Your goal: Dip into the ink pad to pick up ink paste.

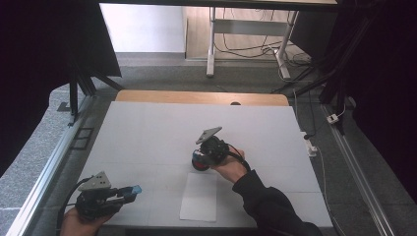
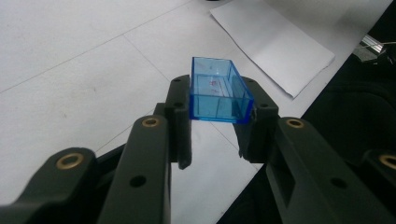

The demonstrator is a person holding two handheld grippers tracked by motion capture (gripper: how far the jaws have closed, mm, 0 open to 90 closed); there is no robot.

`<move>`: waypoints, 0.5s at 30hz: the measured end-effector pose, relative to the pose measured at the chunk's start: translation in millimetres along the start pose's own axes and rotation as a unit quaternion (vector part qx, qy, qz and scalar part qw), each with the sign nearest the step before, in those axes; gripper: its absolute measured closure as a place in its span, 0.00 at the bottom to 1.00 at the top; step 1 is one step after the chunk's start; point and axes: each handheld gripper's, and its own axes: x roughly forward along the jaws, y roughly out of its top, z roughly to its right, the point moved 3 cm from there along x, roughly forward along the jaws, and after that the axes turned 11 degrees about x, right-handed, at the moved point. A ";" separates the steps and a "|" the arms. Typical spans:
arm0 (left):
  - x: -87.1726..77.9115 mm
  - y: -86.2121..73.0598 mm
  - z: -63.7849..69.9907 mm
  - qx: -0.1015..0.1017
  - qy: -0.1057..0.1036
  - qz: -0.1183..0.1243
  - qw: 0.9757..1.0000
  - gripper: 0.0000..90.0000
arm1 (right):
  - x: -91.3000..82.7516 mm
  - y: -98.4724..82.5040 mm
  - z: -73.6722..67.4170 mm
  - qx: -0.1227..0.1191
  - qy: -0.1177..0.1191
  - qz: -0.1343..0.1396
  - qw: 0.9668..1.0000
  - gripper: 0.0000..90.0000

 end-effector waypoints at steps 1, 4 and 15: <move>0.0 0.0 0.1 0.000 0.000 0.000 1.000 0.76 | 0.5 -0.2 -0.4 -0.001 0.001 -0.001 1.000 0.80; 0.0 0.0 0.1 0.000 0.000 0.000 1.000 0.76 | 2.5 -1.3 -1.3 -0.001 0.000 -0.005 1.000 0.80; 0.2 0.1 0.1 0.000 0.000 -0.001 1.000 0.76 | 5.1 -2.1 3.2 0.011 0.006 -0.009 1.000 0.80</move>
